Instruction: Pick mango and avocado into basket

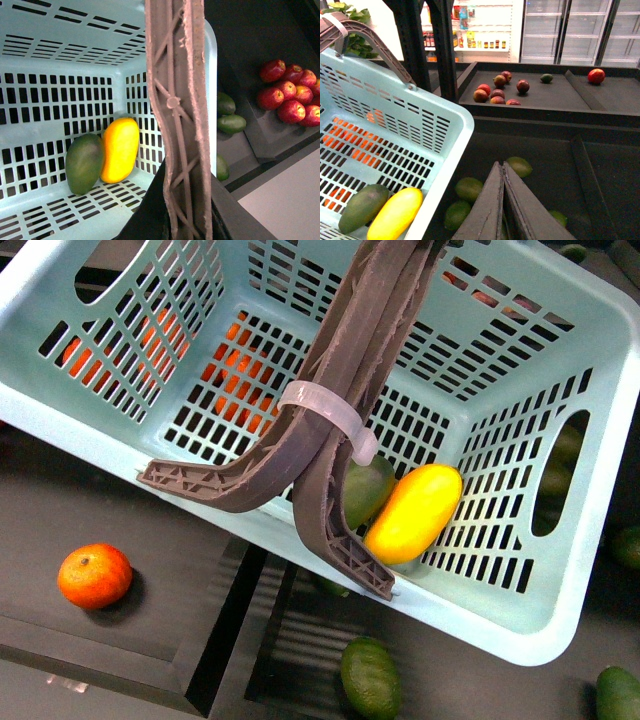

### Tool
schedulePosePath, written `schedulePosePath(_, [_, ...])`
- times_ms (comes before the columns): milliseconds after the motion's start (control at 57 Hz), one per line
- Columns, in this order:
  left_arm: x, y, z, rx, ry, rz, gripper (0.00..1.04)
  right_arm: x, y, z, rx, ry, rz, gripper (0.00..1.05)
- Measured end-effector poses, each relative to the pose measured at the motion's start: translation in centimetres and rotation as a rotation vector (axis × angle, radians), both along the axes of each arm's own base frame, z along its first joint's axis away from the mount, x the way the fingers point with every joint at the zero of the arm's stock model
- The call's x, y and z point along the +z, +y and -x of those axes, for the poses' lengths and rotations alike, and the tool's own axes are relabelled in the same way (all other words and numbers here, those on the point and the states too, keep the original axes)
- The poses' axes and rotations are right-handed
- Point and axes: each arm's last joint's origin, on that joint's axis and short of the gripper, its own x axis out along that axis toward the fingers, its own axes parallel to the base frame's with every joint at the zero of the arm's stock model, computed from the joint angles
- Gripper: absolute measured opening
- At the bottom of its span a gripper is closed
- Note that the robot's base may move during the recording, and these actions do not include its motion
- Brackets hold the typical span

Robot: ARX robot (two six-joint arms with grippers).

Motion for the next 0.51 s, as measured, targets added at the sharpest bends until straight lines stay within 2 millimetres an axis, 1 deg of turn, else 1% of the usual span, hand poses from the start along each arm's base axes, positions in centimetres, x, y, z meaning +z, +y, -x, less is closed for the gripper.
schedulePosePath(438, [0.00, 0.00, 0.00, 0.000, 0.000, 0.000, 0.09, 0.00, 0.00, 0.00, 0.000, 0.000, 0.000, 0.02])
schedulePosePath(508, [0.00, 0.00, 0.00, 0.000, 0.000, 0.000, 0.09, 0.00, 0.00, 0.00, 0.000, 0.000, 0.001, 0.12])
